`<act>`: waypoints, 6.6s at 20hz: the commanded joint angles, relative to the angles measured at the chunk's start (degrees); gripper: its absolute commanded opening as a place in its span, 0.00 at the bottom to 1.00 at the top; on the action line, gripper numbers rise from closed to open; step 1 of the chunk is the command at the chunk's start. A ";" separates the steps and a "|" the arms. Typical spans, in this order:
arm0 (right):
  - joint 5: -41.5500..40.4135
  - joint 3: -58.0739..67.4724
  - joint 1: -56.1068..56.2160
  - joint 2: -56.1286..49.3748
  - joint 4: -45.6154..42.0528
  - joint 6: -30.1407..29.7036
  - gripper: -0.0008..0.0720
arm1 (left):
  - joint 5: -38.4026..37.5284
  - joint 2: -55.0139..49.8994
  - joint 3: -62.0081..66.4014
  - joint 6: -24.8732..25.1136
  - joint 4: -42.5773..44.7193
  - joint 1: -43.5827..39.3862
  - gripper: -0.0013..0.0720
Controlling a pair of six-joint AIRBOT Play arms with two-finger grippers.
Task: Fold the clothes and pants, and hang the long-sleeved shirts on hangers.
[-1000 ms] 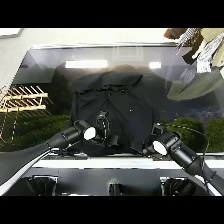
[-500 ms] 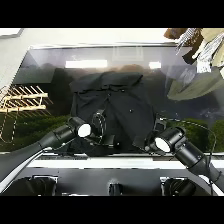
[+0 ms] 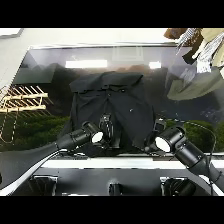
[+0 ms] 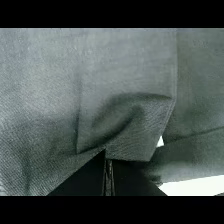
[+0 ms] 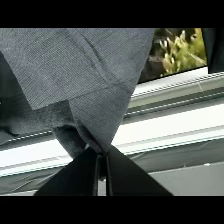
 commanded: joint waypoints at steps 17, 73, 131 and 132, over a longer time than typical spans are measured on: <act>27.12 43.76 -0.24 0.00 -16.72 -6.95 0.05 | -20.22 30.40 12.39 11.89 0.26 10.75 0.04; 21.55 -17.27 -49.72 7.74 23.04 -27.34 0.92 | 0.59 -2.36 16.92 35.76 -28.37 24.81 0.78; 5.99 -6.64 -49.72 3.48 25.99 -30.29 0.04 | 10.54 -34.27 56.87 29.05 -58.66 18.23 0.03; 6.05 -0.37 -49.72 2.82 23.58 -29.55 0.04 | 10.14 -32.83 58.07 27.61 -55.76 19.80 0.04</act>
